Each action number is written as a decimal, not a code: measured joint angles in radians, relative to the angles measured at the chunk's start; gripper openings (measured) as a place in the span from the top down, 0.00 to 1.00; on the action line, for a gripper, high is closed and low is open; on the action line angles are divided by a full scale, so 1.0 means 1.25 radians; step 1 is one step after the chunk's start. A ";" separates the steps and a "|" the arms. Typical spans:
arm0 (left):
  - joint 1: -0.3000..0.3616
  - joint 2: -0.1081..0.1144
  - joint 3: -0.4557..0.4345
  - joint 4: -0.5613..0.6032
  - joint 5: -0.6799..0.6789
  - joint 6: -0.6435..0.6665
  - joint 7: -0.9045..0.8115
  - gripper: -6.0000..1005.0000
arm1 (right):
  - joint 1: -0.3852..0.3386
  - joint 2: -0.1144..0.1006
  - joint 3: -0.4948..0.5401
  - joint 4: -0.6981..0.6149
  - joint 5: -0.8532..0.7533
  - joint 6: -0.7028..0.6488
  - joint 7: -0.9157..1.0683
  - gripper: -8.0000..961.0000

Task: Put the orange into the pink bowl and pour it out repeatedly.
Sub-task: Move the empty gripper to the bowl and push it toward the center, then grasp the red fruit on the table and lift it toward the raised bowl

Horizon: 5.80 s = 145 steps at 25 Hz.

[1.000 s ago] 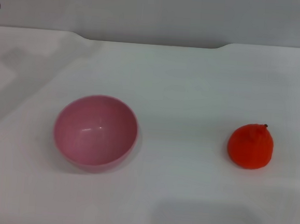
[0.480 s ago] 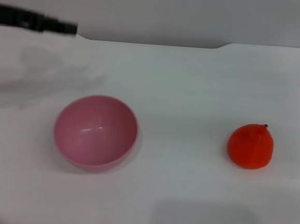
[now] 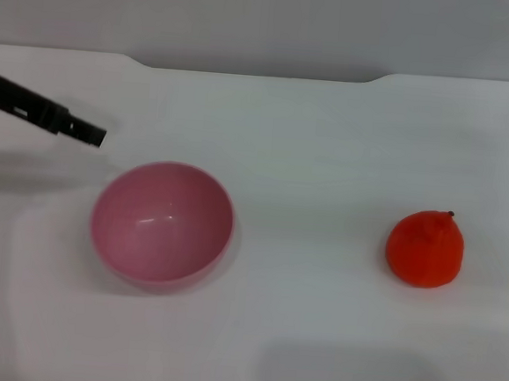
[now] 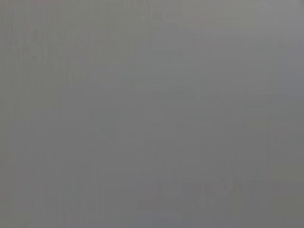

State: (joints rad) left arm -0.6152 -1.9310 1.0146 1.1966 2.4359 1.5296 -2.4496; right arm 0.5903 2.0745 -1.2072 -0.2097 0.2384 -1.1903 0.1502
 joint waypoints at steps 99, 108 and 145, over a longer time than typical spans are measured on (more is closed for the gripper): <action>0.019 -0.094 0.036 -0.141 0.086 -0.119 0.007 0.37 | 0.020 0.001 -0.063 -0.006 -0.008 -0.004 -0.003 0.42; 0.019 -0.091 0.043 -0.138 0.087 -0.115 0.018 0.44 | 0.016 0.001 -0.063 -0.007 -0.005 -0.008 -0.003 0.42; -0.028 -0.072 0.049 -0.120 0.089 -0.130 0.074 0.95 | 0.078 -0.167 0.073 -0.647 -1.409 -0.287 1.510 0.42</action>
State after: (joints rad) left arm -0.6502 -2.0208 1.0752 1.0463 2.5467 1.3667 -2.3566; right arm 0.6875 1.8663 -1.1163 -1.0186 -1.5233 -1.5493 2.0375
